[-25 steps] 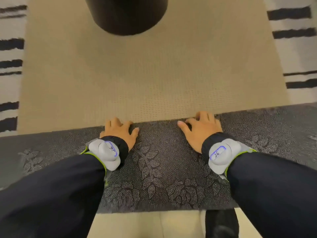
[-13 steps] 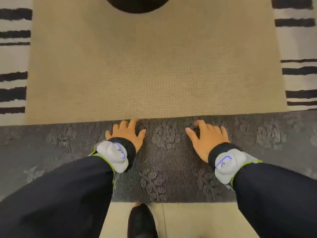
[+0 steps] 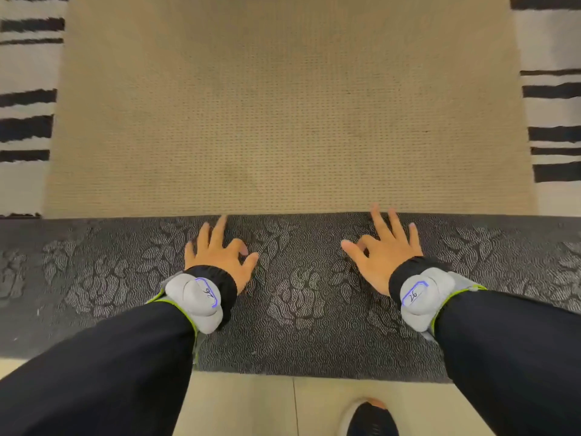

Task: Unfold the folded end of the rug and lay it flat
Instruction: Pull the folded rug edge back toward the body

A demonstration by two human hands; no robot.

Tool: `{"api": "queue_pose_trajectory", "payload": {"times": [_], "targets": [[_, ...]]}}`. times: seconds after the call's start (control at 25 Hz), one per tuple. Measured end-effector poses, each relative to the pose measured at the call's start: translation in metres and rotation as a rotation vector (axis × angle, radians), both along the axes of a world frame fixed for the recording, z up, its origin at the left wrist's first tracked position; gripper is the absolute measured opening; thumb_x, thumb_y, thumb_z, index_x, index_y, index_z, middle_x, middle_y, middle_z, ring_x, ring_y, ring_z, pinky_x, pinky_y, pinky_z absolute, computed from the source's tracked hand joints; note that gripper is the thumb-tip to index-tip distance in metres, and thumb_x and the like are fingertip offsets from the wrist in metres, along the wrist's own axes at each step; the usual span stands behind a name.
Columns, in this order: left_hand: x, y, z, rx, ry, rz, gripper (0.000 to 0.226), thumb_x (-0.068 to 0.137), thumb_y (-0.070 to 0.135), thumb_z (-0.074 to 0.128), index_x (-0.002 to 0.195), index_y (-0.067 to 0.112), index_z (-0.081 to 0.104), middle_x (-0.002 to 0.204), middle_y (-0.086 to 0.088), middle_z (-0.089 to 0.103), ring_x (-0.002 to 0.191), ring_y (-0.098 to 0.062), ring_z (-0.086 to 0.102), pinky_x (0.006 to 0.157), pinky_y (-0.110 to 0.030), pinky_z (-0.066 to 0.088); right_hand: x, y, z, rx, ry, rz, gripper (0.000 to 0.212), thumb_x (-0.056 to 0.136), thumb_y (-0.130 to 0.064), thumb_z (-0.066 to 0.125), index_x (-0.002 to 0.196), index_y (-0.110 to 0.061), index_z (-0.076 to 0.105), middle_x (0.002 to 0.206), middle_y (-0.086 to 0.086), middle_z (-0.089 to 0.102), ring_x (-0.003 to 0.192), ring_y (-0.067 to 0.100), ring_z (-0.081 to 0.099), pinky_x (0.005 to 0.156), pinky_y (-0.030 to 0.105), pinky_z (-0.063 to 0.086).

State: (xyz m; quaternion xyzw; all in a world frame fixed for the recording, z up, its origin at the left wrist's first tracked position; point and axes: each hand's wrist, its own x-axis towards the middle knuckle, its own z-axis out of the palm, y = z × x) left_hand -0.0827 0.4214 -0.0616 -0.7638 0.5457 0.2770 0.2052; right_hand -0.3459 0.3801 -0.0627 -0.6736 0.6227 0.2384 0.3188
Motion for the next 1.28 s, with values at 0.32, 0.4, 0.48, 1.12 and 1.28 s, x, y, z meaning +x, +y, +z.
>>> {"api": "queue_pose_trajectory", "payload": {"times": [0.32, 0.4, 0.48, 1.12, 1.28], "targets": [[0.026, 0.016, -0.041, -0.061, 0.166, -0.033, 0.078, 0.085, 0.059, 0.047, 0.15, 0.034, 0.013, 0.145, -0.01, 0.038, 0.129, -0.037, 0.041, 0.11, -0.04, 0.029, 0.016, 0.028, -0.028, -0.154, 0.04, -0.09, 0.06, 0.085, -0.071, 0.021, 0.112, -0.024, 0.049, 0.133, 0.0, 0.053, 0.132, 0.026, 0.041, 0.117, 0.054, 0.009], [0.029, 0.015, -0.045, 0.029, 0.067, -0.072, 0.084, 0.084, 0.066, 0.038, 0.151, 0.035, -0.002, 0.145, -0.012, 0.04, 0.132, -0.038, 0.038, 0.114, -0.043, 0.026, 0.015, 0.034, -0.024, -0.139, 0.091, -0.054, 0.073, 0.085, -0.072, 0.019, 0.142, -0.027, 0.031, 0.143, 0.002, 0.046, 0.133, 0.028, 0.041, 0.117, 0.052, 0.008], [0.029, 0.022, -0.045, 0.09, 0.011, -0.102, 0.084, 0.081, 0.071, 0.034, 0.151, 0.035, 0.005, 0.145, -0.011, 0.041, 0.134, -0.035, 0.036, 0.111, -0.045, 0.029, 0.016, 0.039, -0.023, -0.108, 0.159, 0.015, 0.078, 0.085, -0.073, 0.017, 0.149, -0.03, 0.02, 0.15, 0.003, 0.036, 0.138, 0.029, 0.033, 0.118, 0.051, 0.009], [0.048, 0.182, -0.029, 0.156, 0.212, -0.18, 0.069, 0.087, 0.058, 0.045, 0.147, 0.029, 0.026, 0.141, -0.011, 0.048, 0.126, -0.03, 0.051, 0.105, -0.038, 0.04, 0.013, 0.232, 0.009, 0.189, 0.001, -0.245, 0.064, 0.091, -0.062, 0.032, 0.147, -0.031, 0.022, 0.138, 0.006, 0.056, 0.124, 0.027, 0.055, 0.105, 0.036, 0.031], [0.041, 0.197, -0.031, 0.136, 0.239, -0.191, 0.068, 0.092, 0.047, 0.044, 0.15, 0.03, 0.015, 0.114, -0.01, 0.067, 0.096, -0.03, 0.066, 0.08, -0.032, 0.051, 0.011, 0.245, -0.008, 0.15, 0.053, -0.189, 0.075, 0.09, -0.063, 0.032, 0.149, -0.04, -0.007, 0.106, 0.01, 0.072, 0.092, 0.031, 0.069, 0.095, 0.045, 0.044]]}}
